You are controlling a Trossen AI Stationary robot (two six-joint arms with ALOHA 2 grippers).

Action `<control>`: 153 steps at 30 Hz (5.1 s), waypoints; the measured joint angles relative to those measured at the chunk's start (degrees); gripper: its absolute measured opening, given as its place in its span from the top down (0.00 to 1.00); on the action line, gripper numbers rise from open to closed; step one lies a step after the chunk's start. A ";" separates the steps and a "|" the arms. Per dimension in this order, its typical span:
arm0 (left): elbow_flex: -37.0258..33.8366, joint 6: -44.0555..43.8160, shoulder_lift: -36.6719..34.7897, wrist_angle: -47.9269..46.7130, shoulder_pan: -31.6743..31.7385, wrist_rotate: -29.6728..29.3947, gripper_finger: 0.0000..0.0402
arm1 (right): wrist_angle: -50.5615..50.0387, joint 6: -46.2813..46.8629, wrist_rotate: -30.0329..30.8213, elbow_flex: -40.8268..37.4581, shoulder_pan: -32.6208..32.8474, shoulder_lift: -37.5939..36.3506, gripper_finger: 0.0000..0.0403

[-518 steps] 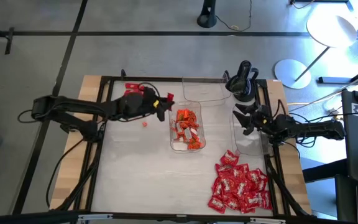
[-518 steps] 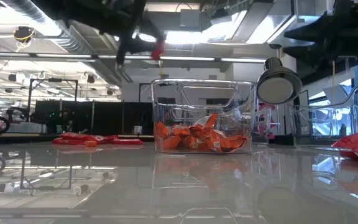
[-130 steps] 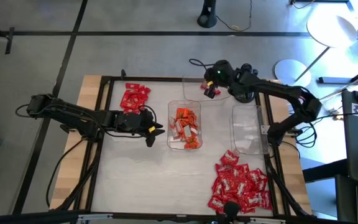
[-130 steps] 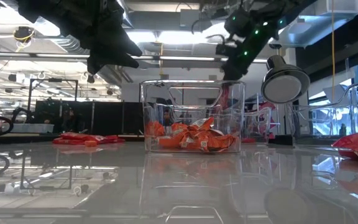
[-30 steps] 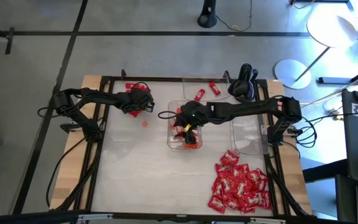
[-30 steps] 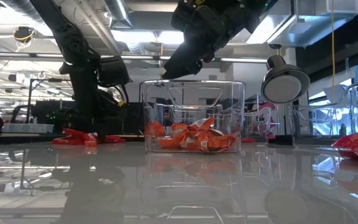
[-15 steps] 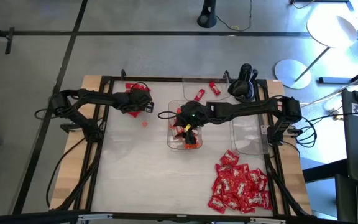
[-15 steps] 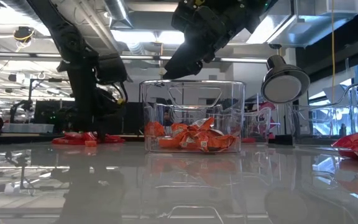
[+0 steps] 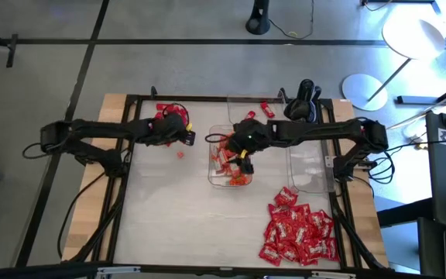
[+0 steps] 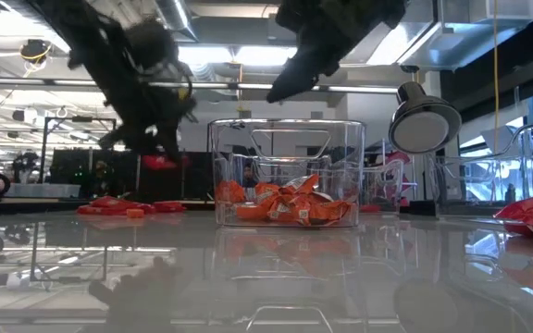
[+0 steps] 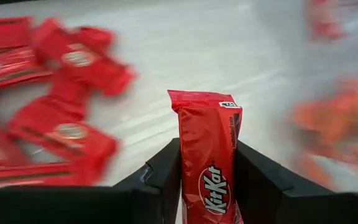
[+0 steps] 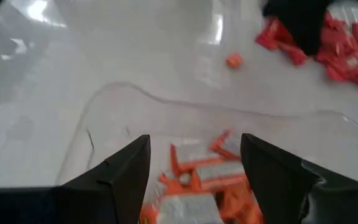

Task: Sort candy
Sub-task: Put the red chocolate into the top transparent bin

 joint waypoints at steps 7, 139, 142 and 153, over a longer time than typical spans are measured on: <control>0.06 -1.09 -5.80 2.38 -10.41 0.05 0.71 | 10.81 0.27 -13.61 -6.88 -3.85 -4.65 0.38; 0.13 -3.20 -8.23 -1.07 -27.25 -33.20 0.40 | -2.47 3.71 17.04 -5.51 -27.51 -0.75 0.92; 0.13 -3.32 -7.88 -1.08 -27.25 -33.20 0.40 | -3.44 5.07 15.41 -5.51 -27.87 1.01 0.92; 0.14 -3.58 -7.74 -1.02 -27.25 -33.20 0.40 | -4.36 6.04 14.97 -5.51 -27.72 5.51 0.87</control>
